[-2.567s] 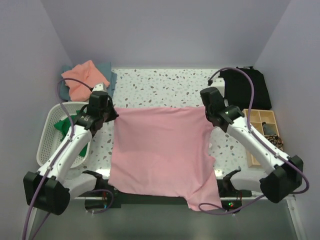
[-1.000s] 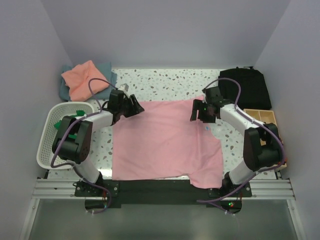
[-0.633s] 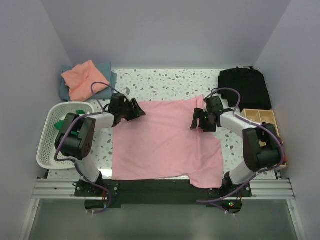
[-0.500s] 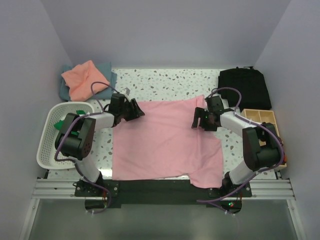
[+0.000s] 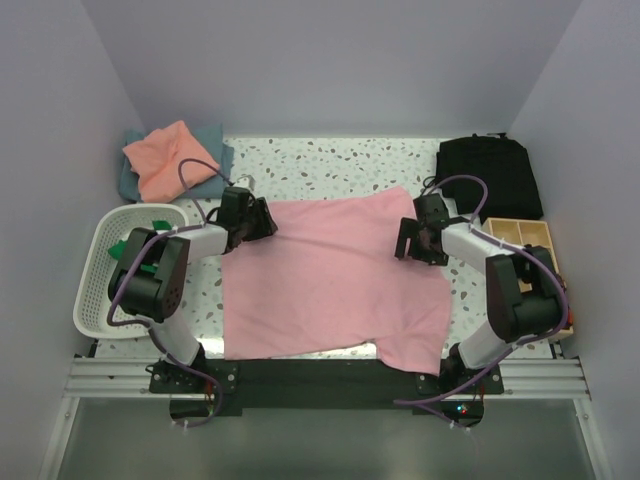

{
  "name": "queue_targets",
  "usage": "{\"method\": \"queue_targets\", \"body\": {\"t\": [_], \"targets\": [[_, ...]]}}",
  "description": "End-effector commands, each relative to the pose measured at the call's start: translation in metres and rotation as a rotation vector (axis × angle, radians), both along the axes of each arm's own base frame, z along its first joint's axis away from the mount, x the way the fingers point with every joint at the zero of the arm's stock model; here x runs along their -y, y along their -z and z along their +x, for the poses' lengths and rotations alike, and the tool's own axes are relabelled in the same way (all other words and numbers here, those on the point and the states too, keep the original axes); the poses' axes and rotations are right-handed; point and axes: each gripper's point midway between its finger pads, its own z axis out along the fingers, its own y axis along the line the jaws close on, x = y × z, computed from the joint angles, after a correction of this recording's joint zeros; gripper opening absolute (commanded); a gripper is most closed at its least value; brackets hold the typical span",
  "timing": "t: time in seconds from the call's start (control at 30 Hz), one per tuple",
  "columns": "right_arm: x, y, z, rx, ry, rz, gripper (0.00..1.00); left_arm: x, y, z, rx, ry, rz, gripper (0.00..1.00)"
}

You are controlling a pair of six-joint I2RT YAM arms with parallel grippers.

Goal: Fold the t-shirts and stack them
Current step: Flatten out the tshirt, then grap the side of the flattened tshirt furthest away from the robot with both arms

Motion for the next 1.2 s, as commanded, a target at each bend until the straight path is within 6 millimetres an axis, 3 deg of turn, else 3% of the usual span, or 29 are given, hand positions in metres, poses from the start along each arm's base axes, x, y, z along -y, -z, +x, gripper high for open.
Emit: {"method": "queue_targets", "body": {"t": [0.0,0.07,0.13,0.17,0.2,0.23,0.27,0.3,0.33,0.37,0.47,0.5,0.53,0.57,0.6,0.63,0.73,0.77,0.9,1.17], "targets": [[0.009,-0.011,-0.006,0.016,0.008,-0.026,0.87,-0.022,0.006,-0.005,-0.025,-0.026,0.101,0.54],[-0.003,-0.027,0.005,0.092,-0.033,0.033,0.88,-0.009,-0.003,0.0,0.005,0.018,0.048,0.54],[-0.007,-0.061,0.02,0.202,-0.045,0.054,0.89,0.006,-0.016,0.002,0.024,0.067,-0.017,0.53],[-0.006,-0.075,0.027,0.242,-0.04,0.047,0.9,0.013,-0.032,0.008,0.055,0.084,-0.048,0.53],[-0.006,-0.102,0.04,0.317,-0.041,0.049,0.9,0.021,-0.042,0.008,0.061,0.109,-0.083,0.53],[-0.004,-0.115,0.046,0.347,-0.039,0.039,0.9,0.026,-0.053,0.01,0.079,0.121,-0.096,0.53],[-0.001,-0.127,0.053,0.374,-0.029,0.025,0.9,0.029,-0.078,0.017,0.132,0.12,-0.104,0.53],[0.0,-0.142,0.067,0.405,-0.023,0.021,0.9,0.028,-0.087,0.019,0.145,0.111,-0.107,0.54],[0.004,-0.144,0.074,0.398,-0.018,0.006,0.9,0.027,-0.096,0.022,0.16,0.101,-0.103,0.54],[0.006,-0.144,0.081,0.385,-0.009,-0.003,0.9,0.018,-0.111,0.032,0.192,0.049,-0.076,0.56],[0.013,-0.136,0.113,0.324,0.008,-0.001,0.9,-0.011,-0.109,0.039,0.16,-0.068,0.006,0.6],[0.009,-0.14,0.129,0.346,-0.004,0.046,0.9,-0.028,-0.103,0.04,0.139,-0.12,0.032,0.62],[0.008,-0.123,0.137,0.307,-0.01,0.065,0.9,-0.035,-0.1,0.041,0.127,-0.142,0.041,0.62],[0.006,-0.118,0.145,0.299,-0.019,0.086,0.89,-0.045,-0.091,0.042,0.102,-0.168,0.053,0.62],[0.006,-0.124,0.159,0.328,-0.018,0.108,0.89,-0.058,-0.084,0.043,0.086,-0.197,0.061,0.62],[0.0,-0.106,0.165,0.289,-0.04,0.141,0.88,-0.066,-0.078,0.043,0.07,-0.214,0.071,0.62],[-0.005,-0.101,0.185,0.279,-0.06,0.191,0.87,-0.09,-0.049,0.037,-0.003,-0.268,0.079,0.62],[-0.007,-0.086,0.189,0.251,-0.067,0.2,0.87,-0.093,-0.045,0.036,-0.012,-0.273,0.075,0.62],[-0.015,-0.066,0.198,0.216,-0.098,0.263,0.85,-0.096,-0.031,0.034,-0.033,-0.276,0.065,0.62],[-0.019,-0.024,0.189,0.127,-0.124,0.279,0.83,-0.086,-0.018,0.034,-0.062,-0.23,0.031,0.61]]}}
